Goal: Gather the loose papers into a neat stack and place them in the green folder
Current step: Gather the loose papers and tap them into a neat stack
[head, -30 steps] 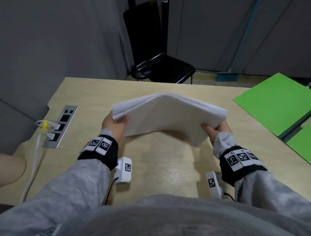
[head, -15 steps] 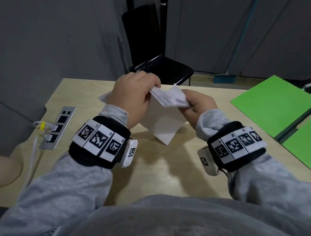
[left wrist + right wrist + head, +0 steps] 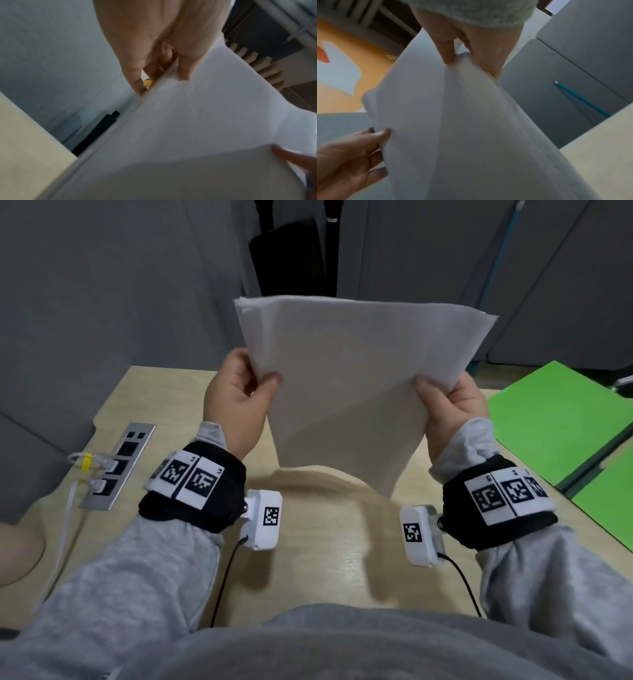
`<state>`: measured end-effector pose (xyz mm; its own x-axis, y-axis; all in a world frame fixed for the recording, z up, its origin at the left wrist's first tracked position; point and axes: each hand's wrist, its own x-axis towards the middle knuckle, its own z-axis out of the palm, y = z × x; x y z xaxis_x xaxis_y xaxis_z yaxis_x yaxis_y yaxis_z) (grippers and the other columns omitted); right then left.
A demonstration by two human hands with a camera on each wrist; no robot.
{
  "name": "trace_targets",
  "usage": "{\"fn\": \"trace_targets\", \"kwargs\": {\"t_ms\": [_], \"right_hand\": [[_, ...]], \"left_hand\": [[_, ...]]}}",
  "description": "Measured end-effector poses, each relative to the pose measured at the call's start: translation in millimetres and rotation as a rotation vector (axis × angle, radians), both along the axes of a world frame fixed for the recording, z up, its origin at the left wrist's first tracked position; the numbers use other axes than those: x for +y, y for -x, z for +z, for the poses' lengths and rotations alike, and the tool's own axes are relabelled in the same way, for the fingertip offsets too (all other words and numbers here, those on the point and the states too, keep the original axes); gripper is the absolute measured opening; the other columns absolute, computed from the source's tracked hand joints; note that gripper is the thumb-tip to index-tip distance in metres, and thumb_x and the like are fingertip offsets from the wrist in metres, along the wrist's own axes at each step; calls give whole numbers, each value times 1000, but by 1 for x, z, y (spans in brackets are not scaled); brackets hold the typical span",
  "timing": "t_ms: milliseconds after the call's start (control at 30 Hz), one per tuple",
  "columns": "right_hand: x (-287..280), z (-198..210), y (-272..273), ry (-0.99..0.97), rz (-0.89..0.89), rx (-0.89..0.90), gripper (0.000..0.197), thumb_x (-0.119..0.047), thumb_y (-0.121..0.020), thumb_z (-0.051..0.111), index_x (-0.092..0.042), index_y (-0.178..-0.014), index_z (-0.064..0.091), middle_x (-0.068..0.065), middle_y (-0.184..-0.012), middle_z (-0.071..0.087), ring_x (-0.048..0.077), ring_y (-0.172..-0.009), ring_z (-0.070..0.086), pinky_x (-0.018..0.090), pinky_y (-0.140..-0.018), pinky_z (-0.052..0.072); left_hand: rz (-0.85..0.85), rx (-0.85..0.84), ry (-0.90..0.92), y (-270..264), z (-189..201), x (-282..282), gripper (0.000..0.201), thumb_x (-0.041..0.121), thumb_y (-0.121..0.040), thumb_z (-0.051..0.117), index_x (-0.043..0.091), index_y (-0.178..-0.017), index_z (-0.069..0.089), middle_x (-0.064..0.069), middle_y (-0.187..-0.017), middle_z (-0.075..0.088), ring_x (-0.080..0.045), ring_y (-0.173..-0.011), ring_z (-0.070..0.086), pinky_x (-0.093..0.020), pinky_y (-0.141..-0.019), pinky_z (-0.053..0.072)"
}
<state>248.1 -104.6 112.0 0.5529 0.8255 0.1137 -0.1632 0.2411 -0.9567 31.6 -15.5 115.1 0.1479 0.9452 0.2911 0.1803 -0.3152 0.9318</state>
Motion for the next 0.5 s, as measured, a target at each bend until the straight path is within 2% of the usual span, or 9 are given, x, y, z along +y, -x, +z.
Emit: {"fn": "trace_targets", "kwargs": {"t_ms": [133,233,333,433,500], "right_hand": [[-1,-5,-4,-45,-7,-2,24,1,-87,55,-21,-90,63,-11,-69,73,4,-65,66,21,-62,54],[-3,-23,-5,118,19,-144,30,2,-89,54,-26,-96,61,-16,-73,73,-2,-67,66,16,-61,52],[-6,-37,3,234,55,-244,31,-2,-90,52,-31,-95,61,-16,-78,70,-7,-67,64,12,-61,49],[-6,-33,7,171,-24,-164,27,-5,-91,52,-31,-95,61,-15,-80,68,-5,-66,63,14,-60,50],[-4,-30,7,126,-50,-131,27,-4,-91,52,-30,-94,61,-15,-77,69,-4,-67,64,15,-61,50]], "left_hand": [[-48,-40,-1,2,-5,4,21,14,-83,59,31,-89,48,5,-91,64,-15,-90,63,-37,-83,54],[-97,42,139,5,-27,4,19,17,-81,56,31,-90,46,7,-93,66,-14,-89,65,-43,-88,54],[-112,143,185,7,-41,1,20,23,-83,51,40,-94,49,12,-99,66,-18,-100,66,-51,-93,52],[-51,102,47,5,-29,-1,20,18,-88,48,38,-91,49,16,-91,63,-10,-88,62,-37,-86,52],[-45,29,10,5,-24,-1,23,15,-89,50,37,-94,49,15,-92,63,-7,-88,62,-33,-83,50]]}}
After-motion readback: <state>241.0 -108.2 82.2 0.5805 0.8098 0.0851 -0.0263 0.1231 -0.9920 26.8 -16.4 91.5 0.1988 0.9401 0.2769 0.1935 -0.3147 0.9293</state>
